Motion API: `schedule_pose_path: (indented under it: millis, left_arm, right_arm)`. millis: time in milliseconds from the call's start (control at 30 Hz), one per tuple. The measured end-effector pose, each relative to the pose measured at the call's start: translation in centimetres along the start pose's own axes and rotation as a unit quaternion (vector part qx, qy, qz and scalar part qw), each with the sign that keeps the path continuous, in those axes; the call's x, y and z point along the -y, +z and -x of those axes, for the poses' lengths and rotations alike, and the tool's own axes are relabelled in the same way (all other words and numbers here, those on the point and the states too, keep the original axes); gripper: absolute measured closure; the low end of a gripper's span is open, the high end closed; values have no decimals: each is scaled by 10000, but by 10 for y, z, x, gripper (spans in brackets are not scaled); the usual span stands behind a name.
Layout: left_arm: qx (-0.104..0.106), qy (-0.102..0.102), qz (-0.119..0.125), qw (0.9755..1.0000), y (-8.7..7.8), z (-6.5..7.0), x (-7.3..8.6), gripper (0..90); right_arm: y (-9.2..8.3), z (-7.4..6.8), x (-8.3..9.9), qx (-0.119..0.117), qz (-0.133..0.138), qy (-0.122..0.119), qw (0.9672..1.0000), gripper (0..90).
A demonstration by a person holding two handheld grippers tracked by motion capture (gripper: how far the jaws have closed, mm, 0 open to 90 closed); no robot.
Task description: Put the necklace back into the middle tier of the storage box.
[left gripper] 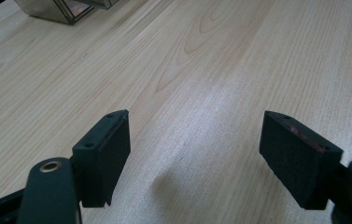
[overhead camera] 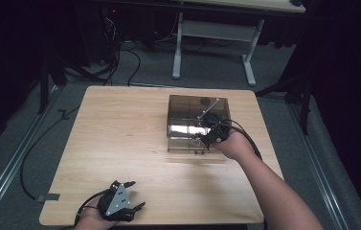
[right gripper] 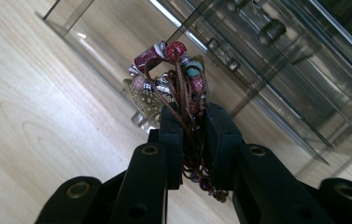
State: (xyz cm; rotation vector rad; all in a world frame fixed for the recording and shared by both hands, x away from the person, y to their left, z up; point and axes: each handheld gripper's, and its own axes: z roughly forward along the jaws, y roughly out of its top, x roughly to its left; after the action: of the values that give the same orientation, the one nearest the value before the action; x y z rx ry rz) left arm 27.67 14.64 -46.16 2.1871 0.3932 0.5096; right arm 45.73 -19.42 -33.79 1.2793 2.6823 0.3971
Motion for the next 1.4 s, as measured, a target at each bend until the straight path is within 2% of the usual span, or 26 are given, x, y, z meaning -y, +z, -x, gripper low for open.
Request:
schedule_pose_path:
  millis: [67,100,133,167,233,333,400,467,500,600,767,800,833,867,967,1067,1100,1200,1267,1333,1400]
  left_arm:
    - [11,-1,-6,10000,0,0,0,251]
    - [14,-6,-3,10000,0,0,0,251]
    - [20,-18,5,10000,0,0,0,251]
    - [20,-18,7,10000,0,0,0,251]
    - [20,-12,4,10000,0,0,0,251]
    - [24,-2,-2,10000,0,0,0,251]
    - [26,-14,8,10000,0,0,0,251]
    - [25,-10,8,10000,0,0,0,251]
    - [25,-13,11,10000,0,0,0,251]
    - [30,-12,3,10000,0,0,0,251]
    - [31,-13,8,10000,0,0,0,251]
    - [31,-16,11,10000,0,0,0,251]
    - [29,-12,9,10000,0,0,0,251]
    - [30,-12,8,10000,0,0,0,251]
    - [28,-8,2,10000,0,0,0,251]
    - [26,-10,1,10000,0,0,0,251]
    - [25,-9,-1,10000,0,0,0,251]
    - [21,-10,-4,10000,0,0,0,251]
    - [19,-10,-7,10000,0,0,0,251]
    - [17,-9,-10,10000,1,0,0,251]
    - [18,-9,-14,10000,1,0,0,252]
  right_arm:
    - [5,1,-4,6,-53,72,10000,791]
    - [8,3,-6,27,-44,2,10000,791]
    - [9,2,-7,15,-76,111,9999,791]
    - [11,4,-8,35,-49,28,10000,791]
    - [14,6,-10,87,-88,18,9999,791]
    - [20,7,-11,132,-214,77,9997,791]
    - [25,9,-12,80,-340,121,9993,791]
    - [30,10,-12,76,-396,79,9992,790]
    - [32,8,-13,73,-449,156,9988,790]
    - [38,7,-16,61,-520,33,9986,789]
    - [47,4,-19,77,-704,22,9975,789]
    - [49,5,-19,114,-697,-94,9975,788]
    - [50,2,-20,117,-773,81,9969,788]
    - [52,5,-20,113,-734,-106,9972,787]
    - [54,6,-21,69,-752,8,9971,782]
    - [56,8,-21,98,-720,-43,9973,772]
    - [56,7,-21,95,-731,41,9973,757]
    - [56,8,-22,86,-716,25,9974,705]
    - [53,6,-22,41,-722,146,9973,675]
    - [48,7,-22,12,-657,107,9978,661]
    - [41,6,-21,-24,-581,185,9981,639]
